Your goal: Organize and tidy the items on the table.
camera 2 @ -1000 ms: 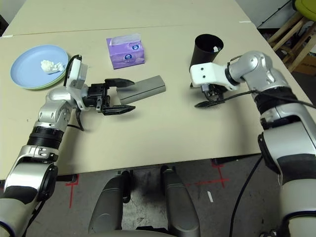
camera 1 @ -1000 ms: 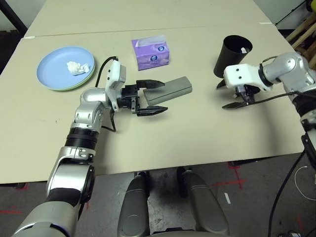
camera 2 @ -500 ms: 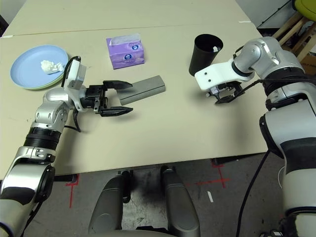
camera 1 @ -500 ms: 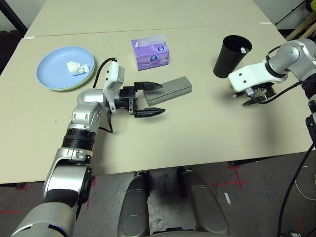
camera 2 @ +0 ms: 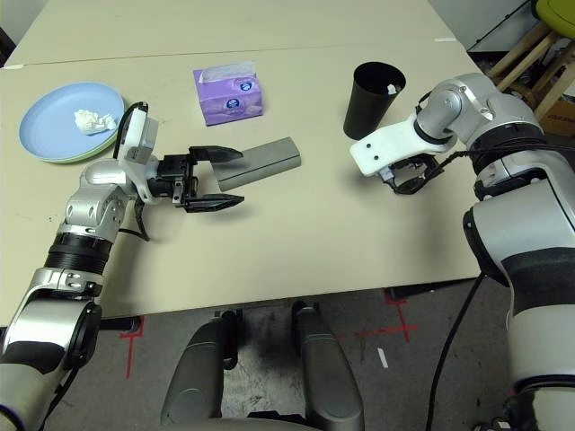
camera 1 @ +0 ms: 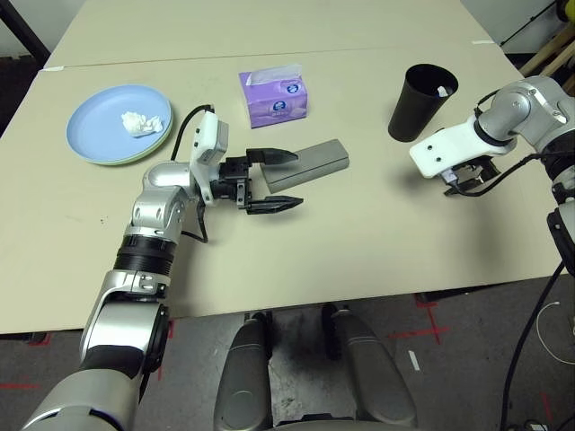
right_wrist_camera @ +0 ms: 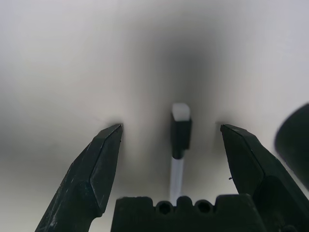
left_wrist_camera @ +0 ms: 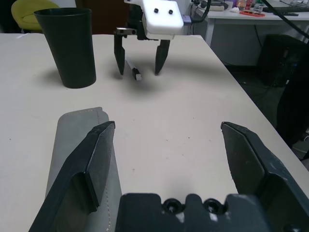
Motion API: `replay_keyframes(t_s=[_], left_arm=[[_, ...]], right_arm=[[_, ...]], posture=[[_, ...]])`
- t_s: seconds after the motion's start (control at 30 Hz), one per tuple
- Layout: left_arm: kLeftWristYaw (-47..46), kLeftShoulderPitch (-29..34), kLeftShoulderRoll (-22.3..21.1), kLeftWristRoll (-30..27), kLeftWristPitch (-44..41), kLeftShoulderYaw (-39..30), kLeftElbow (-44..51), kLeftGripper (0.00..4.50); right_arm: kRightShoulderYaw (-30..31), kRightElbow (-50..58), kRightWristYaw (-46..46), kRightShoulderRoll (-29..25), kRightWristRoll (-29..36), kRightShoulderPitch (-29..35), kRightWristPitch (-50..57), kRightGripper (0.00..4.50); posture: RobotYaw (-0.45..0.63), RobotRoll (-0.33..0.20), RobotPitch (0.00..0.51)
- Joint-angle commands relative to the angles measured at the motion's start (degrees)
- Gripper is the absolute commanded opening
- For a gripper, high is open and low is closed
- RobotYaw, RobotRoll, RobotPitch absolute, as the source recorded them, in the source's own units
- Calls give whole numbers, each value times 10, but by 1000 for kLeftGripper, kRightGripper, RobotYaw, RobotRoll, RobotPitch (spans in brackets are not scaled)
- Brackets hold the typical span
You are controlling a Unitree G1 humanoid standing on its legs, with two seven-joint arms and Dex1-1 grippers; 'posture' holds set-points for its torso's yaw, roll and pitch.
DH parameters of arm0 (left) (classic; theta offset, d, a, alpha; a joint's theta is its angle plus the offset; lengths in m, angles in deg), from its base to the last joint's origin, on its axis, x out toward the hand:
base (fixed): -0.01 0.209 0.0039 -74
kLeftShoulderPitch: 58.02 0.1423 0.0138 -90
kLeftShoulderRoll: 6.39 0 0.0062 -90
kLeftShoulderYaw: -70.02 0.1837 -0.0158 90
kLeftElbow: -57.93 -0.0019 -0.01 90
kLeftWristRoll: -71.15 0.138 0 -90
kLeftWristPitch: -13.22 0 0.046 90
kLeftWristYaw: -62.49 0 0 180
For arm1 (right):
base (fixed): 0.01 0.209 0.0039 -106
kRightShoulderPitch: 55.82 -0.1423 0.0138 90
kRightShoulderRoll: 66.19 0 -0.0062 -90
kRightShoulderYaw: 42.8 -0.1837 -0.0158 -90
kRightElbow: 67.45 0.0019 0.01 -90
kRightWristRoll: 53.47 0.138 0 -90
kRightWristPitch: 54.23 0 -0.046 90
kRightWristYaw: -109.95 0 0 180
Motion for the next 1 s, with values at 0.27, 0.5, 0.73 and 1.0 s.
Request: replay_keyframes(t_s=[0.27,0.5,0.73,1.0], left_arm=[[-4,35,-2,-7,-21,7,46,4500],[-10,51,2,-12,-34,11,67,4500],[-13,59,1,-14,-43,10,80,4500],[-20,71,-1,-18,-54,9,97,4500]], right_arm=[[0,-10,-15,-5,-4,-12,-15,4480],[-3,-10,-28,-7,-2,-16,-16,4480],[2,-14,-33,-9,-8,-17,-14,4109],[11,-19,-32,-9,-19,-14,-12,1391]], posture=[[101,0,274],[95,0,298],[101,0,308],[107,0,320]])
